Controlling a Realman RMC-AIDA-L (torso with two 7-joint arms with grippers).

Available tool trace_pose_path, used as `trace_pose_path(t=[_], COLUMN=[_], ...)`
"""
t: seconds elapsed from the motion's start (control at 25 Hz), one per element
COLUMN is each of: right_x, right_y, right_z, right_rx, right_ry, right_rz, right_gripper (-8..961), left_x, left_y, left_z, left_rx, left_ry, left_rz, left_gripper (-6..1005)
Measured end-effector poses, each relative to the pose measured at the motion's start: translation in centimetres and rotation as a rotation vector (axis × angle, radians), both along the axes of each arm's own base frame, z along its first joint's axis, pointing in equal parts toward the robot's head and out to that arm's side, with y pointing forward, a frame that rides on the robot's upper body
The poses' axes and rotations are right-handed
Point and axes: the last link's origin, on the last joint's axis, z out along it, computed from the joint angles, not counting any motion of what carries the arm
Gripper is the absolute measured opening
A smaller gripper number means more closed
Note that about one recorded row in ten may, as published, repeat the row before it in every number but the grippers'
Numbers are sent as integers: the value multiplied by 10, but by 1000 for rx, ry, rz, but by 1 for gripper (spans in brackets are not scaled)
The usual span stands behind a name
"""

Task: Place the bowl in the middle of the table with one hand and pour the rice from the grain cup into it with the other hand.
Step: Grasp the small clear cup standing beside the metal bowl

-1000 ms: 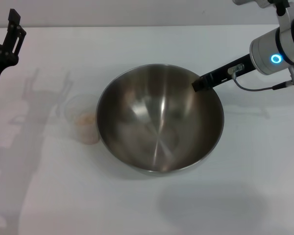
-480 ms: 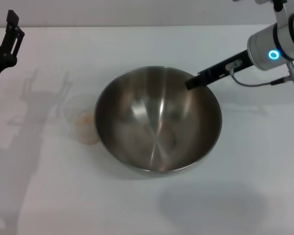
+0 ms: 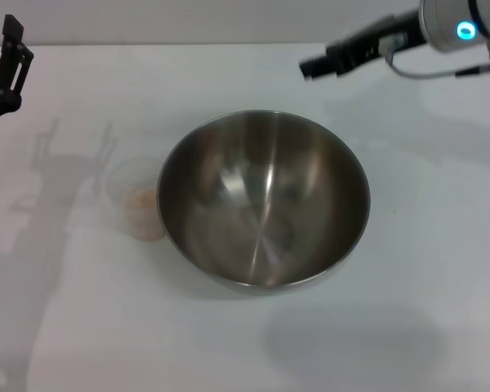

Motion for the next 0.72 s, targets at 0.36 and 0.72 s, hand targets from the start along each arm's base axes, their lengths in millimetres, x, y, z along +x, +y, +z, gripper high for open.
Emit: trace_pose_path(t=[0.36,0.72], right_x=[-24,-13], right_y=[6,-32], right_z=[-5,-32], right_rx=[400,969], right_ry=[-68,44], right_rz=[394,660], right_gripper=[499,500], left_x=[0,-2], left_y=[-2,-4], left_z=[0,0], left_rx=[6,5], left_ry=[-2,-2], left_rz=[-4,4], left_gripper=[797,796])
